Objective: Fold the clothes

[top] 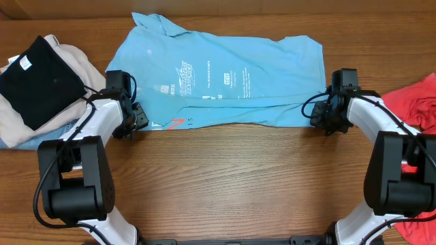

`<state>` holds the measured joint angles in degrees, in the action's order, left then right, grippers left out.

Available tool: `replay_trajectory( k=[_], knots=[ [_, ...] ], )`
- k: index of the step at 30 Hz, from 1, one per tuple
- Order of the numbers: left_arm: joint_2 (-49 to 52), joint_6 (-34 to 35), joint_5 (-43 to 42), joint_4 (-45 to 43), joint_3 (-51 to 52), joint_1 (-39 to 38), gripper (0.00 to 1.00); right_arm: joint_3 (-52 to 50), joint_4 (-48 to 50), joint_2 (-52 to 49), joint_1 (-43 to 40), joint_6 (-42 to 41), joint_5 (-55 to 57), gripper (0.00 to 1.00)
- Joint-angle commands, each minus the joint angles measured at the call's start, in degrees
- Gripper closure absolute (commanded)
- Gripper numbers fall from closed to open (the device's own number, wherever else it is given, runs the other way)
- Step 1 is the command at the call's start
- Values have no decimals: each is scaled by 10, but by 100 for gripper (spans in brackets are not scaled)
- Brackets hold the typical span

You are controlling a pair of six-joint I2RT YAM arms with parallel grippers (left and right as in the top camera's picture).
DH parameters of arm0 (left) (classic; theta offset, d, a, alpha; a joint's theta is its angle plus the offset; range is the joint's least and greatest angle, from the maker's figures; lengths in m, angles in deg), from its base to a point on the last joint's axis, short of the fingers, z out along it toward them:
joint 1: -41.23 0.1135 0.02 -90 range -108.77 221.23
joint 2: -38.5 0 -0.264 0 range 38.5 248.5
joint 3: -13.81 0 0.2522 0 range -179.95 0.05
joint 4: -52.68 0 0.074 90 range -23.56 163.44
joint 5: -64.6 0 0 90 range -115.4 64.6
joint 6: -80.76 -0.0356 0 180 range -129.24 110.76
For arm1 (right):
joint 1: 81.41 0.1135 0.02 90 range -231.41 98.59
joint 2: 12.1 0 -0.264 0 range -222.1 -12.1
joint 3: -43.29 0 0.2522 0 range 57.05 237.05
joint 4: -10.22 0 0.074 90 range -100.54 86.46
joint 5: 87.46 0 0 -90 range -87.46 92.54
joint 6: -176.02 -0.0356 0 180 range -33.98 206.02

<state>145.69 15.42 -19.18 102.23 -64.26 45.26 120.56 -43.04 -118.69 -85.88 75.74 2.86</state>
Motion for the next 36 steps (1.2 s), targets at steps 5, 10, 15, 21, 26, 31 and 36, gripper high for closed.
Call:
replay_trajectory(
  k=[5, 10, 15, 21, 26, 31, 36],
  knots=[
    [5, -7, 1, 4, 9, -2, 66, -4, -15, -3, -2, -3, 64, 96],
    [5, -7, 2, 3, 9, -2, 96, -4, -33, -3, -2, -2, 104, 96],
    [5, -7, 2, 3, 9, -2, 96, -4, -32, -3, -2, -3, 104, 96],
    [5, -7, 3, 0, 9, -2, 96, -4, -34, -3, -2, -3, 101, 96],
    [6, -7, 33, -10, 14, -2, 96, -4, -41, -3, -2, -3, 101, 96],
    [13, -7, 54, -16, 14, -2, 96, -4, -44, -3, -2, -3, 101, 96],
    [21, -7, 60, -18, 15, -2, 96, -4, -43, -3, -2, -5, 101, 96]
  ],
)
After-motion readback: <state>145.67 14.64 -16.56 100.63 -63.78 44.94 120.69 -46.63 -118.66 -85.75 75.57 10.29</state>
